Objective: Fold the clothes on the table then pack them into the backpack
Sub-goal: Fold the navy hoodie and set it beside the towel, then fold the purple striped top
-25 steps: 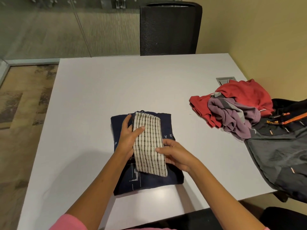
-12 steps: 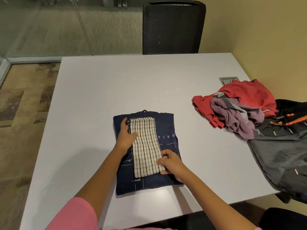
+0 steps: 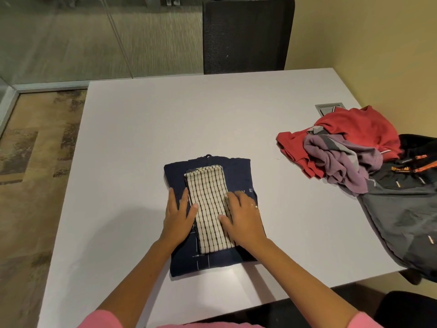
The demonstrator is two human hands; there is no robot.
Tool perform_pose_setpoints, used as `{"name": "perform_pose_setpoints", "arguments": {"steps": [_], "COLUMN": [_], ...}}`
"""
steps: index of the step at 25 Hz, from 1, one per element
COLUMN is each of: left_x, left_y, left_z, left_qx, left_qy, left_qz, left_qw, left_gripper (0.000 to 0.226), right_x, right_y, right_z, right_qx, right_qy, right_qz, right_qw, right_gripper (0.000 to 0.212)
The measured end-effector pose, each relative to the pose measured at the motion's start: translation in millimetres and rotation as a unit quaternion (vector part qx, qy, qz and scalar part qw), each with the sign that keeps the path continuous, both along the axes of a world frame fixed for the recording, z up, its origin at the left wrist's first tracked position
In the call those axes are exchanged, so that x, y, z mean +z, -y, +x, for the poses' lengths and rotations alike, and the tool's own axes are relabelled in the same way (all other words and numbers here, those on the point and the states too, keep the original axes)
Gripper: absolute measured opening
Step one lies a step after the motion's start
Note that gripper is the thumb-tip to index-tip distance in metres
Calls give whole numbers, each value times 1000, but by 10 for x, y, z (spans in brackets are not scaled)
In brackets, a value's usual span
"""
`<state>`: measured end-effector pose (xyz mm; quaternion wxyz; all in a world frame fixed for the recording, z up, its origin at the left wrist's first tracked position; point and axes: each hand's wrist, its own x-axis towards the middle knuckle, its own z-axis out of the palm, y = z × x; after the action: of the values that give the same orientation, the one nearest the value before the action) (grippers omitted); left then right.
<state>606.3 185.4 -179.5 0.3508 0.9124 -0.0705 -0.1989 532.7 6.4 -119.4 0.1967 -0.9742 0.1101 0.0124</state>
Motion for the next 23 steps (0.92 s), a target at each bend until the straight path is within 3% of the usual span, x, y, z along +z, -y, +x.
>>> {"name": "perform_pose_setpoints", "arguments": {"steps": [3, 5, 10, 12, 15, 19, 23], "left_x": [-45, -48, -37, 21, 85, 130, 76], "left_y": [80, 140, 547, 841, 1266, 1771, 2130], "left_z": [-9, -10, -97, -181, -292, -471, -768], "left_qx": [-5, -9, -37, -51, -69, -112, -168], "left_qy": [6, 10, -17, -39, -52, -98, -110], "left_qz": [-28, -28, -48, -55, -74, -60, -54], "left_qw": [1000, 1000, 998, 996, 994, 987, 978], "left_gripper": [62, 61, 71, 88, 106, 94, 81], "right_x": [-108, -173, -240, -232, -261, -296, -356], "right_y": [-231, -328, -179, 44, 439, 851, 1291], "right_z": [103, 121, 70, 11, -145, -301, -537], "right_qx": [89, 78, -2, -29, -109, -254, -269], "right_qy": [-35, -93, -146, -135, -109, -64, -84], "right_qz": [-42, -49, -52, -65, -7, 52, 15], "right_qw": [994, 991, 988, 988, 988, 964, 959], "right_gripper": [61, 72, 86, 77, 54, 49, 71]}}
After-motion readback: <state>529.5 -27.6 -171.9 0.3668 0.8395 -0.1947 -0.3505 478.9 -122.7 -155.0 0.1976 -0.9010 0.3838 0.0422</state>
